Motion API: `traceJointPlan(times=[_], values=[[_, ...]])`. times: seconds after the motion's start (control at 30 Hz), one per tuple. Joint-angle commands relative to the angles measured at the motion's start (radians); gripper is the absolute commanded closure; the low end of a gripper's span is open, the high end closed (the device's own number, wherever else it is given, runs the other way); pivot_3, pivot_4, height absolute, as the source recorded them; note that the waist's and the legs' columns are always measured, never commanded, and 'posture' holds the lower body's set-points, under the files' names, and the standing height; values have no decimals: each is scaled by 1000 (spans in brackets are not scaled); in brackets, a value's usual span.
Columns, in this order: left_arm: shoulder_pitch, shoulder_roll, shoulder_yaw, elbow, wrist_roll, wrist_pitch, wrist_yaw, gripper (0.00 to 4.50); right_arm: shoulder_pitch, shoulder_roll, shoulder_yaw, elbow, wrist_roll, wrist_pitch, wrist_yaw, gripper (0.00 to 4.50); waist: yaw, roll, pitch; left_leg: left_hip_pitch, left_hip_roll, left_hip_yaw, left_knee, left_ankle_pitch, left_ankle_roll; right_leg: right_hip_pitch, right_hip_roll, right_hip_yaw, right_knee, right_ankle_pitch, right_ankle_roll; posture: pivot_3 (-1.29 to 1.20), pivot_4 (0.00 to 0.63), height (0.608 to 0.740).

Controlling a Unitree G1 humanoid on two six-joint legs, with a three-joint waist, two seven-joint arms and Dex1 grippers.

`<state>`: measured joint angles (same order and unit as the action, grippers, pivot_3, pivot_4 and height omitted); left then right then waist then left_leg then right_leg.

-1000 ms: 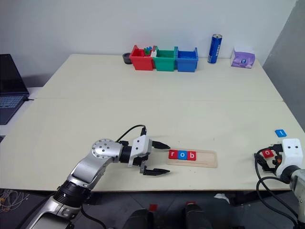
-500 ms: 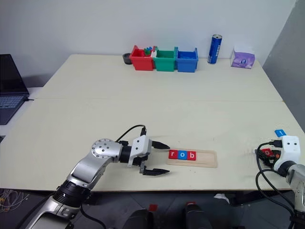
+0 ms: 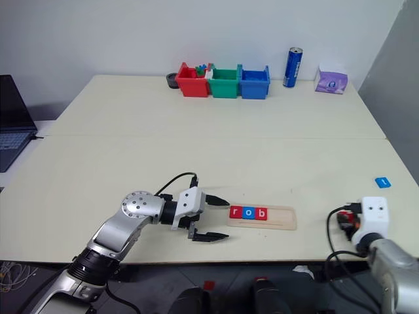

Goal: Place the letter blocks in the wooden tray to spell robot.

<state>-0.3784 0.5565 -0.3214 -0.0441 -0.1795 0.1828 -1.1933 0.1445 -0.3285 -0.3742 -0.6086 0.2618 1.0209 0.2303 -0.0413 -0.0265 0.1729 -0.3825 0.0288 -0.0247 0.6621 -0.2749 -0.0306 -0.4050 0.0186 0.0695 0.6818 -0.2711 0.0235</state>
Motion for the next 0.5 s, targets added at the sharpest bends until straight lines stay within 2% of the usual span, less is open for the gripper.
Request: traceJointPlan(times=[0.03, 0.3, 0.47, 0.5], values=[[-11, 0, 6, -22, -7, -19, -7, 0, -6, 75, 76, -80, -10, 52, -83, 3049, -1, 0, 0, 0, 0, 0, 0, 0, 0, 0, 0, 0, 0, 0, 0, 0, 150, 740], [-16, -3, 5, -11, -5, -30, -7, 0, -37, 149, 156, -102, -20, 71, -154, 3049, -2, 0, 0, 0, 0, 1, 0, 0, 0, 0, 1, 0, -1, 0, 0, 0, 150, 740], [-12, -3, 5, -11, -2, -36, -3, 0, -44, 197, 139, -65, -26, 41, -192, 3049, -2, 0, 0, -1, 0, 1, 0, 0, 0, 0, 1, 0, -1, 0, 0, 0, 150, 740], [-12, -4, 5, -11, -2, -36, -2, 0, -49, 208, 130, -59, -26, 33, -198, 2699, -2, 0, 0, -1, 0, 1, 0, 0, 0, 0, 1, 0, -1, 0, 0, 0, 150, 740]])
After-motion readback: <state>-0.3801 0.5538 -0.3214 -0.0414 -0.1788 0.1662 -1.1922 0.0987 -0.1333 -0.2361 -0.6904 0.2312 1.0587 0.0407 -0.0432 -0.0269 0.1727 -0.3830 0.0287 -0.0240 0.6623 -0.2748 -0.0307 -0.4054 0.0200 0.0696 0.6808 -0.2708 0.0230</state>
